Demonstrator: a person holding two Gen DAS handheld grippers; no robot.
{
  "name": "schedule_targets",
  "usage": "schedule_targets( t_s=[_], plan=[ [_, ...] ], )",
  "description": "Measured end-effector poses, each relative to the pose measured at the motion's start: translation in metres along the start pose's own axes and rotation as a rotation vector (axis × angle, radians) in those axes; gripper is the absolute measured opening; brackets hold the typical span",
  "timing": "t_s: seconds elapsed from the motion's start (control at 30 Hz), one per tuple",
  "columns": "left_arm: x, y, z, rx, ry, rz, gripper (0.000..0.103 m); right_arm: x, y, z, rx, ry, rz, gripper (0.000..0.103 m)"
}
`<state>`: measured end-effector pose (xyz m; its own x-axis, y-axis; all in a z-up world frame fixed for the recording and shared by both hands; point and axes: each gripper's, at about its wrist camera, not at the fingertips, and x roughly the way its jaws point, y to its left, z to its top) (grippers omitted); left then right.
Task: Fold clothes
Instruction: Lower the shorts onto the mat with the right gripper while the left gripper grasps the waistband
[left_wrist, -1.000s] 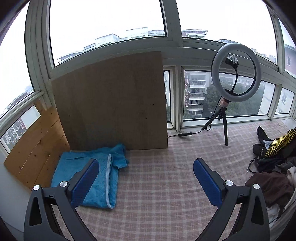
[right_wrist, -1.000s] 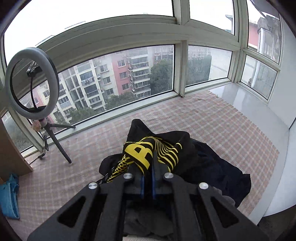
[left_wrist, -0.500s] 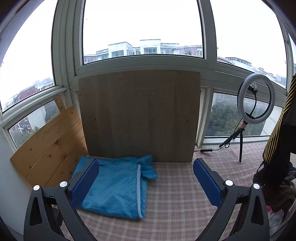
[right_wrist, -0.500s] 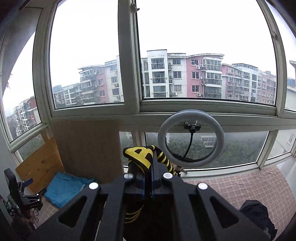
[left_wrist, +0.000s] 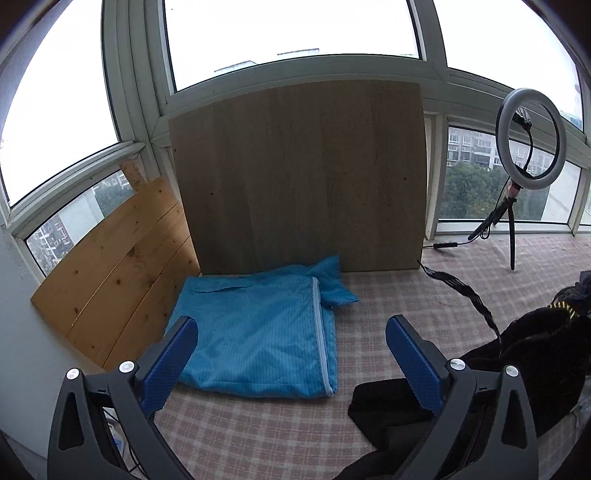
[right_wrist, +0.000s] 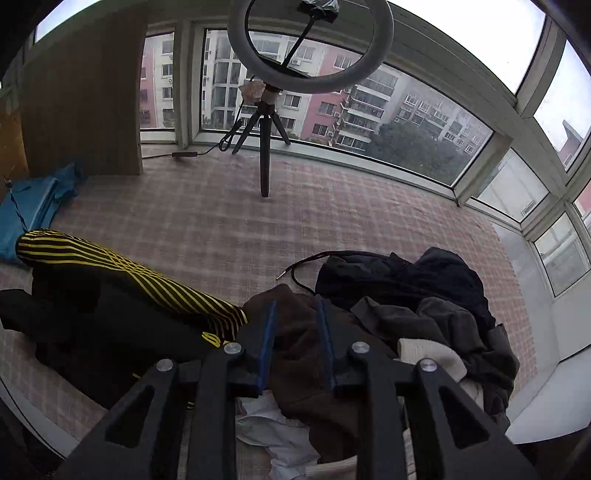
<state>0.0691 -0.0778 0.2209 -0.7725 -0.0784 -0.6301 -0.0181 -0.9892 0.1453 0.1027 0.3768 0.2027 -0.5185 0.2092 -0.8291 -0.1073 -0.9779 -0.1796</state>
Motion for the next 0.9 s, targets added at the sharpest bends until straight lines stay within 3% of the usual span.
schedule_targets(
  t_s=[0.1,0.17,0.23,0.3,0.5,0.6,0.63,0.7,0.73,0.77,0.9],
  plan=[
    [0.021,-0.018,-0.019,0.030,0.075,-0.052,0.102,0.028,0.017,-0.022,-0.001,0.055,0.155,0.027],
    [0.033,-0.032,-0.031,0.060,0.103,-0.083,0.102,0.039,0.050,-0.028,-0.067,0.040,0.222,0.046],
    [0.044,-0.043,-0.042,0.099,0.126,-0.100,0.102,0.051,0.084,-0.026,-0.139,0.026,0.271,0.055],
    [0.054,-0.050,-0.056,0.135,0.158,-0.111,0.102,0.064,0.116,-0.024,-0.208,0.023,0.329,0.056],
    [0.075,-0.041,-0.085,0.103,0.254,-0.132,0.102,0.115,0.169,-0.022,-0.306,0.161,0.323,0.058],
    [0.082,-0.030,-0.089,0.061,0.278,-0.149,0.102,0.120,0.181,-0.026,-0.382,0.158,0.286,0.058],
    [0.085,-0.029,-0.089,0.055,0.283,-0.151,0.102,0.120,0.182,-0.025,-0.393,0.157,0.272,0.057],
    [0.091,-0.030,-0.085,0.051,0.290,-0.153,0.102,0.121,0.180,-0.021,-0.392,0.152,0.252,0.040],
    [0.094,-0.030,-0.083,0.049,0.293,-0.153,0.102,0.122,0.177,-0.016,-0.374,0.157,0.253,0.018],
    [0.098,-0.031,-0.082,0.049,0.298,-0.156,0.102,0.123,0.173,-0.011,-0.350,0.167,0.252,0.004],
    [0.118,-0.041,-0.076,0.060,0.322,-0.172,0.102,0.126,0.155,0.000,-0.285,0.160,0.235,0.004]
  ],
)
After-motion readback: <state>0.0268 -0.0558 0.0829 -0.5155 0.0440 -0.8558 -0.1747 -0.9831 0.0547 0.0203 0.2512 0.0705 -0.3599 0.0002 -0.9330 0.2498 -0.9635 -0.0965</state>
